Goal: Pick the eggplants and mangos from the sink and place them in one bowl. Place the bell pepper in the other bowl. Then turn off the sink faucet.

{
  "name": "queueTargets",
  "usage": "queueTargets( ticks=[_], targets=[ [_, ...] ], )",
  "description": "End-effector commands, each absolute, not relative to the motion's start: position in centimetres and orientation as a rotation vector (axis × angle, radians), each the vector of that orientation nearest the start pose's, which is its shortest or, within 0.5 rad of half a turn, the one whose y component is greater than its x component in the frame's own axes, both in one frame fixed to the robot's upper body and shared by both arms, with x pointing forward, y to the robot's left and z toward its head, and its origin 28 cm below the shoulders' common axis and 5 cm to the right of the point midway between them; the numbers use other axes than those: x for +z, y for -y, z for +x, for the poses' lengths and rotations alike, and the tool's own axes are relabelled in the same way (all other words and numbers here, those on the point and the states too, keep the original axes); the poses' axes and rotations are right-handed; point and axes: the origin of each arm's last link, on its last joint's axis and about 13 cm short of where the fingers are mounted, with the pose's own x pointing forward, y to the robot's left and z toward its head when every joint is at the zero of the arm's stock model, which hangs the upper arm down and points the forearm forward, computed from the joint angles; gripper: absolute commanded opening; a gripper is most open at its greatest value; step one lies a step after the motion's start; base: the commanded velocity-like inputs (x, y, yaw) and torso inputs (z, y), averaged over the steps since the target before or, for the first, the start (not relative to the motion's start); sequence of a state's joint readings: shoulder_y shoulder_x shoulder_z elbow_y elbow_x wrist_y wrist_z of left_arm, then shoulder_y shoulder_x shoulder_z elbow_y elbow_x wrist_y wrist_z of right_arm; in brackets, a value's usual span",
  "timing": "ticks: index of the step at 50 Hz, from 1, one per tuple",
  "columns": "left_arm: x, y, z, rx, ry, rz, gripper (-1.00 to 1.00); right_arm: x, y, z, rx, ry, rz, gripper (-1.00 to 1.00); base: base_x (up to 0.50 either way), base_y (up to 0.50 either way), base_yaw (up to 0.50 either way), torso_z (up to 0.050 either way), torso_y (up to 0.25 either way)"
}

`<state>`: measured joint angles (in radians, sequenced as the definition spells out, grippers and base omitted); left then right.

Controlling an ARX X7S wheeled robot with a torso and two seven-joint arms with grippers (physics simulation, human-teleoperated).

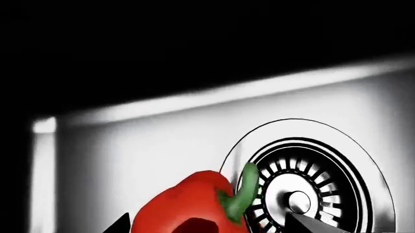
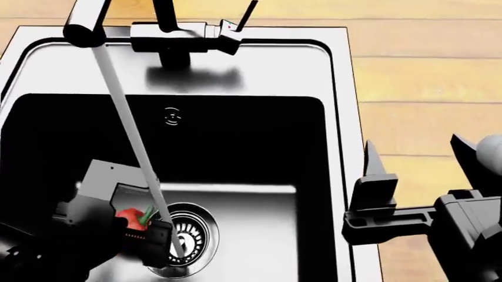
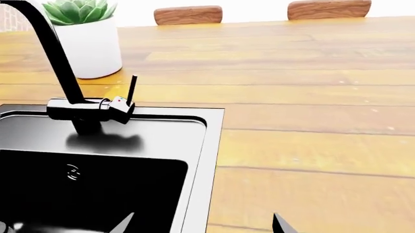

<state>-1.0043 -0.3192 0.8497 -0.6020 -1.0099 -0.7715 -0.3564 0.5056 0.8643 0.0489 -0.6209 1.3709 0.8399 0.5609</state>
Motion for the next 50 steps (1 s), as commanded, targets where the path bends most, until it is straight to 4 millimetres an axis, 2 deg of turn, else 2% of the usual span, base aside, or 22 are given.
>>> queueTargets(
  ticks=[1, 8, 9, 21, 30, 35, 39, 44, 50],
  targets=[
    [10.3, -20.1, 34.9, -0.152, -0.72, 0.101, 1.0, 23.5, 17.6, 20.8, 0.161, -0.01, 0.029, 1.0, 0.0, 0.0, 0.0, 0.0, -0.156],
    [10.5, -20.1, 34.9, -0.136, -0.714, 0.089, 1.0, 23.4, 17.7, 20.5, 0.156, -0.009, 0.031, 1.0, 0.0, 0.0, 0.0, 0.0, -0.111],
    [10.7, -20.0, 34.9, -0.135, -0.694, 0.096, -1.0, 23.4, 17.7, 20.5, 0.155, -0.009, 0.031, 1.0, 0.0, 0.0, 0.0, 0.0, 0.0],
    [13.3, -19.4, 33.3, -0.183, -0.61, 0.116, -1.0, 23.2, 17.7, 20.6, 0.158, -0.01, 0.033, 1.0, 0.0, 0.0, 0.0, 0.0, 0.0],
    [17.2, -19.6, 31.2, -0.214, -0.486, 0.098, -1.0, 23.3, 17.7, 20.6, 0.165, -0.004, 0.037, 1.0, 0.0, 0.0, 0.0, 0.0, 0.0],
    [17.7, -20.2, 29.6, -0.234, -0.437, 0.074, -1.0, 23.3, 17.7, 20.7, 0.169, 0.002, 0.038, 1.0, 0.0, 0.0, 0.0, 0.0, 0.0],
    [19.0, -20.7, 28.8, -0.267, -0.342, 0.041, -1.0, 23.5, 17.5, 20.9, 0.176, 0.011, 0.036, 1.0, 0.0, 0.0, 0.0, 0.0, 0.0],
    [19.7, -20.9, 27.3, -0.296, -0.32, 0.047, -1.0, 23.7, 17.3, 21.2, 0.182, 0.014, 0.032, 1.0, 0.0, 0.0, 0.0, 0.0, 0.0],
    [20.2, -21.4, 26.7, -0.285, -0.305, 0.031, -1.0, 23.5, 17.2, 21.4, 0.187, 0.009, 0.032, 1.0, 0.0, 0.0, 0.0, 0.0, 0.25]
  ],
)
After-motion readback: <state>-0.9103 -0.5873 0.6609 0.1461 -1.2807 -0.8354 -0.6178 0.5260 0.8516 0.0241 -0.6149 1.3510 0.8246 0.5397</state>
